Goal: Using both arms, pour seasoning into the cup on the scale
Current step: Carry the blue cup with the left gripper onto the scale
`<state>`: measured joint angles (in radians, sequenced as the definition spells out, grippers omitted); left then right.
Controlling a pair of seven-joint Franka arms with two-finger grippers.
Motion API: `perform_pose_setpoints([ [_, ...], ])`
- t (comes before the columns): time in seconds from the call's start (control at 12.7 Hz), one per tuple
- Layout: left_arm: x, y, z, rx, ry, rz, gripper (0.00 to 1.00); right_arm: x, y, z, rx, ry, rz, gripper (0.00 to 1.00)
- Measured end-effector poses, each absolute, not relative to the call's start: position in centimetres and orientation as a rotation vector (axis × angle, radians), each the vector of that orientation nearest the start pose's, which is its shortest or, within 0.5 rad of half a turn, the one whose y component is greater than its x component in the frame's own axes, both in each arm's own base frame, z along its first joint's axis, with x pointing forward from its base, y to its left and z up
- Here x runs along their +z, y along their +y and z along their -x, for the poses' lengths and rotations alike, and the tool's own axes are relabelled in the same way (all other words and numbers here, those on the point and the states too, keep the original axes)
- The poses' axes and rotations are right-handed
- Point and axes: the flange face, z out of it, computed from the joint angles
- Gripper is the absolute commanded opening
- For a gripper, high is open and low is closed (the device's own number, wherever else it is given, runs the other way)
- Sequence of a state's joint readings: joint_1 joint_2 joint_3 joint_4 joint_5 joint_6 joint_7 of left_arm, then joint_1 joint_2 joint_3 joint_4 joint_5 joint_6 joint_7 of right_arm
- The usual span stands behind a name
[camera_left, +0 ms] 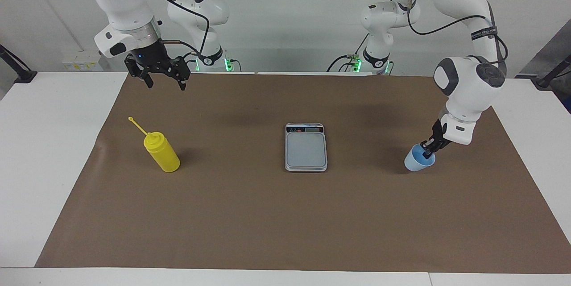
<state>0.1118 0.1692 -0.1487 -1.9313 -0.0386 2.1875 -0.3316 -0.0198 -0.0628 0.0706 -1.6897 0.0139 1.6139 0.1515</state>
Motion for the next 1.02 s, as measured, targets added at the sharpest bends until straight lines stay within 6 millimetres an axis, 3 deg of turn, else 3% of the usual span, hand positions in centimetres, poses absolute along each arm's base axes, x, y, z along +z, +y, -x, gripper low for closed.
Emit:
perform_pose_setpoints([
  [0.24, 44.8, -7.9, -60.2, -0.084, -0.388, 3.19, 0.0, 60.6, 3.0, -53.6, 0.022, 0.159, 3.129, 1.0],
  [0.47, 46.7, -16.8, -58.5, -0.081, -0.318, 3.178, 0.0, 60.6, 3.0, -53.6, 0.022, 0.159, 3.129, 1.0],
  [0.63, 46.7, -22.3, -56.6, -0.087, -0.241, 3.183, 0.0, 60.6, 3.0, -53.6, 0.022, 0.159, 3.129, 1.0],
  [0.78, 46.7, -26.5, -55.1, -0.112, -0.164, 3.199, 0.0, 60.6, 3.0, -53.6, 0.023, 0.159, 3.129, 1.0],
  [1.02, 45.7, -30.6, -53.9, -0.146, -0.135, 3.222, 0.0, 60.6, 2.9, -53.6, 0.023, 0.16, 3.129, 1.0],
])
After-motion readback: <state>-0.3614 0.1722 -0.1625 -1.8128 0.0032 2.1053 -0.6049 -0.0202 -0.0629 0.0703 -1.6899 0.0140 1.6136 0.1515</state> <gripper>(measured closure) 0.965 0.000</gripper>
